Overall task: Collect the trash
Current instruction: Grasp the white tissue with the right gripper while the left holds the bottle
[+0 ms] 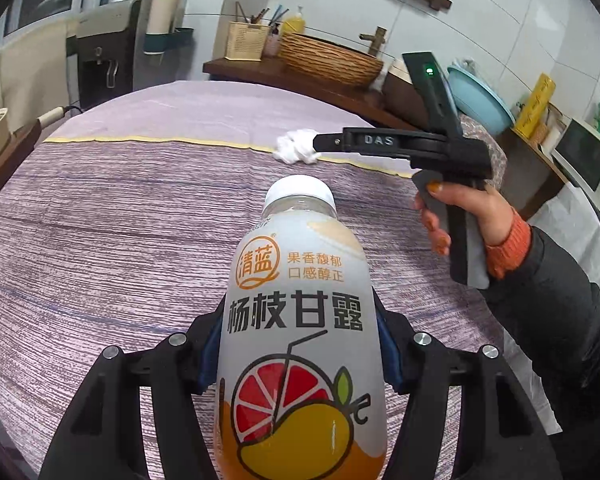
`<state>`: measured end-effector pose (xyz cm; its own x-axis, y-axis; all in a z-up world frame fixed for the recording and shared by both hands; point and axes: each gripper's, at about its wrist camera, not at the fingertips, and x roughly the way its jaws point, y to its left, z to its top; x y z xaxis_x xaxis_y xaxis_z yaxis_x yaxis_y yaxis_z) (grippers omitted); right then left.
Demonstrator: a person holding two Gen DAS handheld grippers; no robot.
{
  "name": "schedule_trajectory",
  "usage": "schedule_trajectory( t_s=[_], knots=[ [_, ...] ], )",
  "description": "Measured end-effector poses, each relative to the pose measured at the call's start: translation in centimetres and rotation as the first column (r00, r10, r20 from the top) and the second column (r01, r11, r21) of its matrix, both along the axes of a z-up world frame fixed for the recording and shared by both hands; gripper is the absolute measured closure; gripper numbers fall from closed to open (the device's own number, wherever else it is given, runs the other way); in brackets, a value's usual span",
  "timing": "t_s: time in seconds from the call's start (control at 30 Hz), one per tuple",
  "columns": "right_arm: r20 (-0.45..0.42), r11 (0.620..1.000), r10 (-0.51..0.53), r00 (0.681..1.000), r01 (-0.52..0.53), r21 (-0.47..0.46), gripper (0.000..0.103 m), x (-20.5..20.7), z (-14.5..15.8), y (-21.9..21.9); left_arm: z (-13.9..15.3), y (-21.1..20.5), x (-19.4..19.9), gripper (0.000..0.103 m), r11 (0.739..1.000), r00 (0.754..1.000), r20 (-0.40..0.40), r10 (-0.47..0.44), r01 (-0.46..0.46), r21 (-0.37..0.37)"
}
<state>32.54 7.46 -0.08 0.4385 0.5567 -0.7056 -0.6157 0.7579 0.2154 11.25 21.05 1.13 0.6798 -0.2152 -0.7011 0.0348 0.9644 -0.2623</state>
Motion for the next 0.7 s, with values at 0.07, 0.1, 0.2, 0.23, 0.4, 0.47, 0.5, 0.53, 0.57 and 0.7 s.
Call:
schedule_trajectory(
  t_s=[0.07,0.1,0.2,0.23,0.4,0.47,0.5,0.53,0.57,0.7],
  knots=[
    [-0.007,1.0,-0.024,1.0,0.024,0.001,0.015,1.5,-0.4,0.9,-0.1,0.6,0.2,0.042,1.0,1.0,0.006,0.011,-0.011,-0.016],
    [-0.014,0.999,-0.035,0.999,0.035,0.002,0.016,2.1,-0.6,1.1,-0.1,0.8,0.4,0.042,1.0,1.0,0.007,0.015,-0.015,-0.019],
    [-0.055,0.997,-0.071,0.996,0.071,0.006,0.022,4.2,-1.4,2.2,-0.1,1.1,0.3,0.042,1.0,0.999,0.018,0.03,-0.029,-0.004],
    [-0.068,0.997,-0.081,0.994,0.082,0.01,0.023,4.6,-1.6,2.4,-0.1,1.1,0.3,0.042,0.999,0.999,0.022,0.032,-0.032,0.002],
    [-0.087,0.995,-0.099,0.991,0.097,-0.021,0.045,5.9,-2.9,4.0,-0.3,1.1,0.6,0.042,1.0,0.999,0.023,0.028,-0.027,-0.011],
    [-0.1,0.995,-0.099,0.99,0.097,-0.021,0.062,5.9,-3.3,4.2,-0.4,1.1,0.5,0.042,0.999,0.999,0.022,0.031,-0.031,-0.012],
    [-0.097,0.995,-0.099,0.99,0.098,-0.016,0.064,5.7,-3.2,4.0,-0.4,1.0,0.4,0.042,0.999,0.999,0.022,0.032,-0.032,-0.014],
    [-0.089,0.995,-0.097,0.991,0.096,-0.008,0.067,5.5,-3.0,3.8,-0.4,1.0,0.4,0.042,0.999,0.999,0.024,0.033,-0.033,-0.014],
    [-0.081,0.996,-0.091,0.993,0.091,0.0,0.068,5.2,-2.8,3.5,-0.3,0.9,0.2,0.042,0.999,0.999,0.029,0.035,-0.034,-0.011],
    [-0.035,0.998,-0.053,0.998,0.055,0.03,0.07,3.1,-1.3,2.0,-0.2,0.7,0.3,0.042,0.999,0.998,0.047,0.043,-0.042,-0.014]
  ],
)
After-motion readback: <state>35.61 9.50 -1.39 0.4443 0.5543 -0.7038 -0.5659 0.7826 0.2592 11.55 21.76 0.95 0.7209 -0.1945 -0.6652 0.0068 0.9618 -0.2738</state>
